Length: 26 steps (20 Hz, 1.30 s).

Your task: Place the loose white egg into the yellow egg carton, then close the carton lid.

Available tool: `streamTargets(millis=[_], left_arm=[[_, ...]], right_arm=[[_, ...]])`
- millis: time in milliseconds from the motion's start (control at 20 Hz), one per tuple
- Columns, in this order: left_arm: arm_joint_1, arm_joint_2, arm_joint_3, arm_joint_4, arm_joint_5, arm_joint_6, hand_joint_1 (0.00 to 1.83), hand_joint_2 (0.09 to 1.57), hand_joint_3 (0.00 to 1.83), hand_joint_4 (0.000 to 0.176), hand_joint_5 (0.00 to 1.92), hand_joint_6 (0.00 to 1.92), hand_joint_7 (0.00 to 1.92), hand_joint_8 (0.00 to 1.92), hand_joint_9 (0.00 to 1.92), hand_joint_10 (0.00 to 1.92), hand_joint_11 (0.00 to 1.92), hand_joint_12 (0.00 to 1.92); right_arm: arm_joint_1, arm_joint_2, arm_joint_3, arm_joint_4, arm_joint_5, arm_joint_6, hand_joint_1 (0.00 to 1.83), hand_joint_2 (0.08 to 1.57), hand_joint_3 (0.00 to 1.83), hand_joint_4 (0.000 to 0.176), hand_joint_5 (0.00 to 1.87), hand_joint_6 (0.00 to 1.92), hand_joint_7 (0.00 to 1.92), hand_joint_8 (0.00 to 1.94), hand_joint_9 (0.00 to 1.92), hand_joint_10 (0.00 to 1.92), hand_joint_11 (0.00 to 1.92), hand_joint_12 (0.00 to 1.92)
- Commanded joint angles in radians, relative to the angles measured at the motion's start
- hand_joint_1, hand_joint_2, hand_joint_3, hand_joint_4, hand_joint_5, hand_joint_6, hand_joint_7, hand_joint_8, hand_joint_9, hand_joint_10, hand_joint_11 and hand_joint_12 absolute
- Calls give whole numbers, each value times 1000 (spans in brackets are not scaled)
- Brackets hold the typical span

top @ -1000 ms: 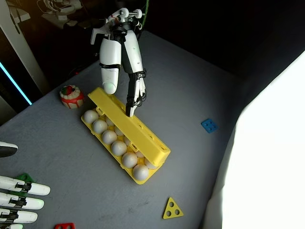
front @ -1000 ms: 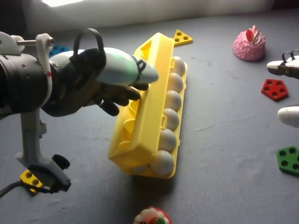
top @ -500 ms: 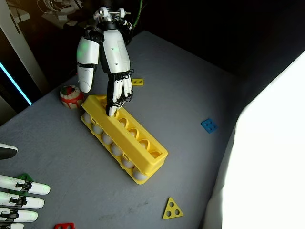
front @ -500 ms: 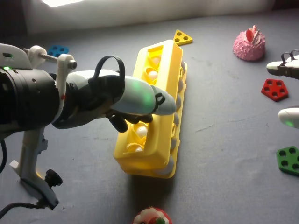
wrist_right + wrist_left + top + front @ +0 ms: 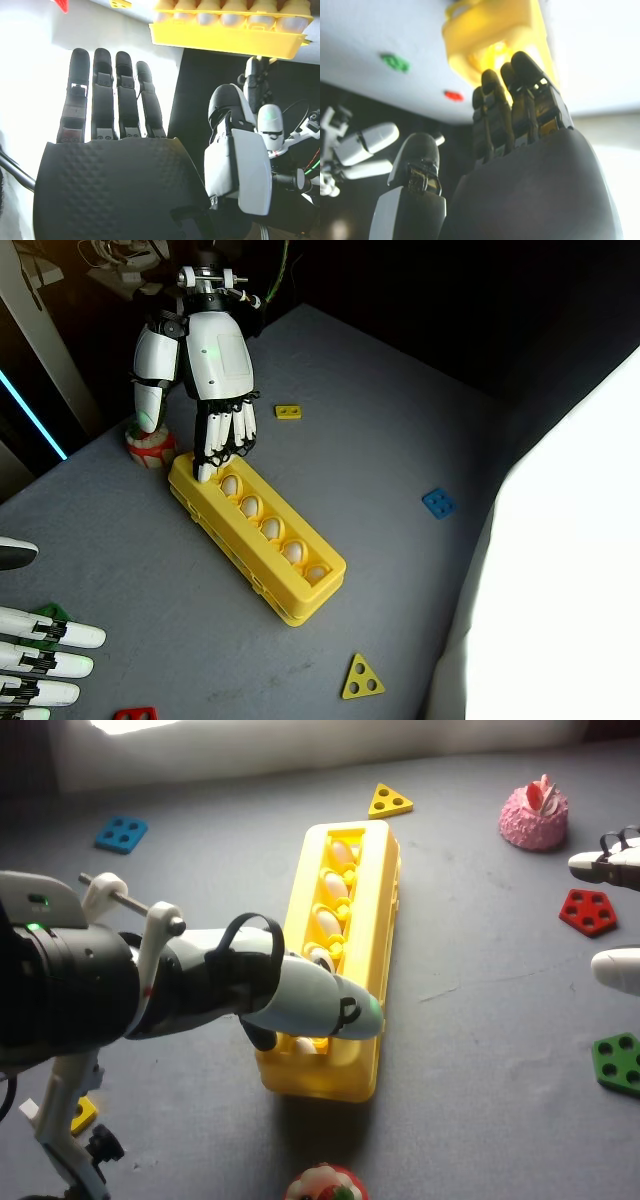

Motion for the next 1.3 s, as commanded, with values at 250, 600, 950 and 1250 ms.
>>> streamTargets(millis=[250, 600, 950, 1250], left_arm=[[29, -13, -9, 24, 91, -1, 160, 1393, 2, 22, 375, 8, 449, 7, 112, 638, 0, 1308], [-37, -18, 11, 28, 76, 91, 229, 1385, 0, 17, 376, 6, 442, 2, 119, 627, 0, 1336], [-162, -18, 85, 28, 35, 188, 195, 1384, 0, 15, 382, 8, 463, 10, 131, 647, 0, 1340], [-209, -17, 173, 30, 40, 351, 154, 1401, 2, 0, 461, 738, 370, 1214, 175, 1460, 0, 1850]], right_arm=[[1, 4, 0, -5, 127, -2, 113, 1203, 3, 0, 297, 6, 357, 7, 342, 7, 0, 1049], [-1, 4, 0, -5, 132, -3, 96, 1205, 0, 0, 302, 3, 349, 1, 345, 4, 0, 1075], [-2, 4, 0, -5, 135, -4, 149, 1188, 0, 0, 328, 7, 384, 5, 378, 11, 0, 1191], [-3, 4, 0, -5, 138, -4, 197, 1178, 0, 0, 678, 925, 881, 620, 648, 862, 186, 1518]])
